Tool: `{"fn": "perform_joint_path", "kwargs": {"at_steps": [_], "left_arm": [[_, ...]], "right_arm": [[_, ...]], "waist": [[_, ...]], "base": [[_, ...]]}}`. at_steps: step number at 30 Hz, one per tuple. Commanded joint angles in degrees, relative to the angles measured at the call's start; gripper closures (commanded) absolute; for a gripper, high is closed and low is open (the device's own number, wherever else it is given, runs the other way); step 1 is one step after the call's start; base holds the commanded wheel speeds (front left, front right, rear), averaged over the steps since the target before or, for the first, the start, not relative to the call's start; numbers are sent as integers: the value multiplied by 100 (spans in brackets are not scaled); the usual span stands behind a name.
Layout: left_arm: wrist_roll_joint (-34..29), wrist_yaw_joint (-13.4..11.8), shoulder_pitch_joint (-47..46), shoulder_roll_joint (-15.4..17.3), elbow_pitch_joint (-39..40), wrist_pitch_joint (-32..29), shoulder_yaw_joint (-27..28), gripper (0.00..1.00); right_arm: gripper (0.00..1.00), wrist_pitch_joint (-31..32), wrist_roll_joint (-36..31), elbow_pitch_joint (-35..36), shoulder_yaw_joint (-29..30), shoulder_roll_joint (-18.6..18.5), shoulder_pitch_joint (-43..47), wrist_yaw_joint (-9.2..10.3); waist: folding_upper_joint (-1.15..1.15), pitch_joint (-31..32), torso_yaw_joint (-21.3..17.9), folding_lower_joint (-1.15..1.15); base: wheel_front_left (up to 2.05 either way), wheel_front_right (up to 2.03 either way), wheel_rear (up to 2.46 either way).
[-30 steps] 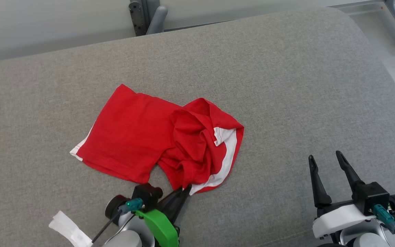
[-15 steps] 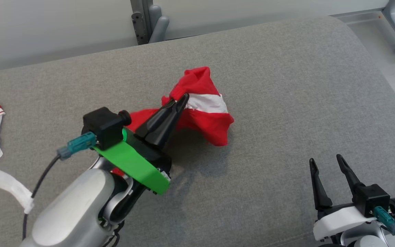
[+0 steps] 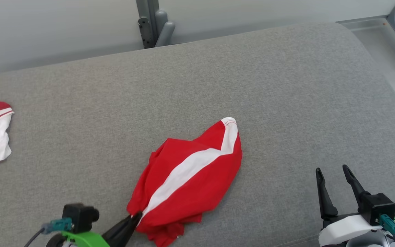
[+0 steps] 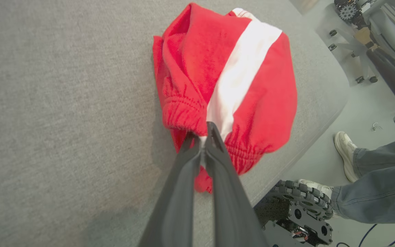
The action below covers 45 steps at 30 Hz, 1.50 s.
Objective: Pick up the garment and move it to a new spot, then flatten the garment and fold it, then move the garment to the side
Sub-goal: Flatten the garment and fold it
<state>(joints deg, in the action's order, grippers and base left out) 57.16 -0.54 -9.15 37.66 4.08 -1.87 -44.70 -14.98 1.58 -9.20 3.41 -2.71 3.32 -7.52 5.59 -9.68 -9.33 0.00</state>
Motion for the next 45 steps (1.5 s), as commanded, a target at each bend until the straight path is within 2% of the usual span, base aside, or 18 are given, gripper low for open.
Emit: {"fn": "perform_joint_path", "kwargs": {"at_steps": [1, 5, 8, 11, 15, 18, 23, 27, 33, 40, 42, 43, 45], "left_arm": [[218, 64, 293, 28, -245, 82, -9, 100], [204, 87, 489, 60, -767, 275, 23, 100], [242, 137, 452, -56, -1164, 526, 138, 100], [30, 48, 191, -40, -1478, 747, 215, 100], [-235, 13, -103, -94, -1670, 1044, 328, 100], [-288, 77, -344, -239, -1615, 1282, 418, 100], [-547, 245, -888, -552, -1578, 1273, 267, 100], [-503, 355, -1033, -690, -1838, 1086, 130, 100], [-330, 516, -696, -518, -2436, 809, -76, 100], [-112, 675, -321, -265, -2655, 886, -129, 100], [-100, 711, -328, -252, -2604, 946, -127, 97], [-81, 723, -329, -258, -2597, 958, -125, 87], [-47, 751, -354, -265, -2572, 977, -151, 80]], "right_arm": [[0, -5, -35, -20, 25, -12, 44, 6], [0, -6, -99, -35, 28, -11, 55, 6], [0, -6, -147, -54, 48, -13, 79, 6], [0, -5, -181, -81, 28, -14, 80, 6], [0, -5, -195, -127, -30, -13, 92, 6], [0, -6, -178, -129, -51, -13, 142, 6], [0, -6, -123, -157, -135, -13, 89, 6], [0, -5, -45, -165, -180, -13, 22, 6], [0, -6, -11, -142, -120, -13, 83, 6], [0, -6, -20, -125, -45, -12, 156, 6], [0, -5, -30, -127, -30, -13, 166, 6], [0, -5, -36, -138, -35, -12, 158, 6], [0, -6, -42, -145, -59, -12, 127, 6]], "waist": [[-1, -22, 175, 0], [-1, -8, 368, 0], [-1, 55, 573, 0], [-1, 146, 722, 0], [-1, 272, 837, 0], [-1, 322, 903, 0], [-1, 310, 909, 0], [-1, 286, 787, 0], [-1, 234, 599, 0], [-1, 163, 634, 0], [-1, 156, 701, 0], [-1, 159, 732, 0], [-1, 167, 787, 0]], "base": [[0, 0, 0], [0, 0, 0], [0, 0, 0], [0, 0, 0], [0, 0, 0], [0, 0, 0], [0, 0, 0], [0, 0, 0], [0, 0, 0], [0, 0, 0], [0, 0, 0], [0, 0, 0], [0, 0, 0]]}}
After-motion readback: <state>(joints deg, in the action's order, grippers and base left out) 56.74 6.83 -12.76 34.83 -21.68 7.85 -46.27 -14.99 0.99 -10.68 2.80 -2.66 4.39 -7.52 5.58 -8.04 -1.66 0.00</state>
